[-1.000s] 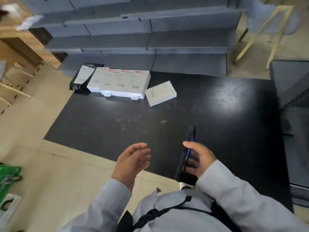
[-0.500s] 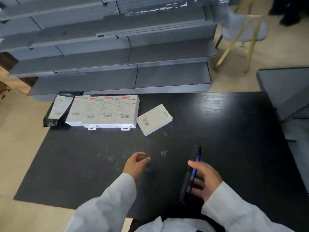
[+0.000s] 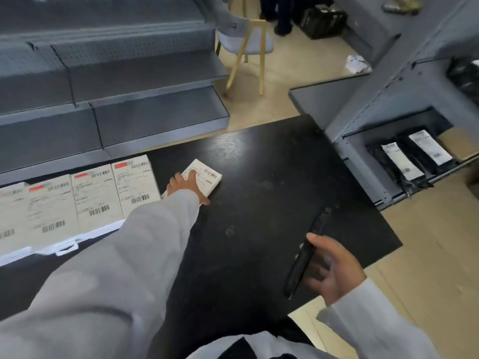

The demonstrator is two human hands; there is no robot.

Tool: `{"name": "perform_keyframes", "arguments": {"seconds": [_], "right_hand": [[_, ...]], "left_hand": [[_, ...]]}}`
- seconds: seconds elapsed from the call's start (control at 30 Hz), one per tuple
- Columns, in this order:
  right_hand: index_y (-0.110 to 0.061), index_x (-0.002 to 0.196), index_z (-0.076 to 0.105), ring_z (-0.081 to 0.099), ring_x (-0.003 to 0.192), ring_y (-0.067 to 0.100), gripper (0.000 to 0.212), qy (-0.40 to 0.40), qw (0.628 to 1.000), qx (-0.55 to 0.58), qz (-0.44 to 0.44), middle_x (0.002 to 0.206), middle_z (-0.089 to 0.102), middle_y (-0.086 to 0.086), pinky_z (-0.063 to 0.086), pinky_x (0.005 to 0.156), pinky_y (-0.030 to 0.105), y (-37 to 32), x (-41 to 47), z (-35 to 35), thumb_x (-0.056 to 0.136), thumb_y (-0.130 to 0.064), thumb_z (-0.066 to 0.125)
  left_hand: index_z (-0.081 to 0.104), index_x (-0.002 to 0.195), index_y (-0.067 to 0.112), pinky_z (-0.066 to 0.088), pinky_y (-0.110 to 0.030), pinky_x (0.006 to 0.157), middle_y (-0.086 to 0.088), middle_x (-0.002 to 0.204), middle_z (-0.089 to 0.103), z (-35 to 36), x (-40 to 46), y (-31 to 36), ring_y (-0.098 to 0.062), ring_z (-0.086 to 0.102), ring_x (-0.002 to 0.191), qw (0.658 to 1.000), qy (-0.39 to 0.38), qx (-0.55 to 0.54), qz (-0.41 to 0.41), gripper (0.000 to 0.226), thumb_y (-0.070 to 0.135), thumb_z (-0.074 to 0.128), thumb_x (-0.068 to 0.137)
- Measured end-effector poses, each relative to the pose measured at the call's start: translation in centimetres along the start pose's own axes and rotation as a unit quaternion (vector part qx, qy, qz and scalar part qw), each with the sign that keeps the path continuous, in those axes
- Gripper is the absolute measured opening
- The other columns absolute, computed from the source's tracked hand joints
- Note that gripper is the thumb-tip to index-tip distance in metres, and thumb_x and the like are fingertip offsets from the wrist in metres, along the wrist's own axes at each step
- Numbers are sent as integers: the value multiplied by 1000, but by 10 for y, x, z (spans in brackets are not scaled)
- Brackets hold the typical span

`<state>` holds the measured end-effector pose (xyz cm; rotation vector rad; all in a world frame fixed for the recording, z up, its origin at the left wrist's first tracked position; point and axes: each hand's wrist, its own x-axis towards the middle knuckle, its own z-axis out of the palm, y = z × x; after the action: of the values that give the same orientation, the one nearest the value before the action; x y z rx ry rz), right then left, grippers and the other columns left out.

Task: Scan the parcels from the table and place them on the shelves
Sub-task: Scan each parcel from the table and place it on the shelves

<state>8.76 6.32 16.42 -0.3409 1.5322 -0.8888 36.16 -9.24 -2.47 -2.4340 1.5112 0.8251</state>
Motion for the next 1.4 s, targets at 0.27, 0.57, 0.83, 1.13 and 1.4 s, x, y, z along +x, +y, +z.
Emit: {"name": "perform_keyframes", "arguments": {"seconds": [0.27, 0.57, 0.83, 1.13, 1.4], "right_hand": [[-15, 99, 63, 65, 79, 29, 13, 54, 998, -15, -16, 66, 73, 3, 56, 78, 50, 34, -36, 11, 88, -11, 70], [-9, 113, 62, 67, 60, 20, 27, 44, 998, -34, 15, 81, 71, 6, 56, 61, 38, 69, -40, 35, 88, -14, 71], [-10, 120, 64, 68, 84, 32, 43, 22, 998, -56, 18, 97, 71, 12, 57, 69, 43, 87, -39, 54, 80, -17, 76], [-12, 113, 65, 67, 78, 28, 32, -39, 994, -94, 35, 90, 70, 10, 57, 67, 42, 93, -46, 70, 83, -15, 74], [-14, 114, 65, 70, 90, 35, 33, -52, 984, -162, 48, 106, 73, 15, 59, 82, 51, 117, -37, 67, 83, -15, 77]], "left_hand": [[12, 149, 37, 33, -44, 108, -18, 142, 32, 37, -16, -3, -35, 33, 132, 999, 2, 11, 43, 109, 59, 78, 65], [29, 140, 45, 42, -43, 105, -6, 139, 39, 89, -131, -52, -31, 38, 129, 976, -94, -190, 51, 91, 49, 80, 65], [52, 122, 35, 55, -42, 86, -7, 127, 61, 104, -182, -116, -28, 65, 105, 728, -224, -644, -70, 52, 26, 79, 79], [31, 133, 44, 40, -48, 104, -5, 132, 41, 106, -187, -137, -31, 40, 122, 923, 6, -359, -135, 90, 59, 81, 60], [24, 142, 51, 26, -43, 109, 3, 145, 31, 131, -198, -133, -27, 31, 131, 960, 31, -262, -97, 93, 57, 78, 67]]}}
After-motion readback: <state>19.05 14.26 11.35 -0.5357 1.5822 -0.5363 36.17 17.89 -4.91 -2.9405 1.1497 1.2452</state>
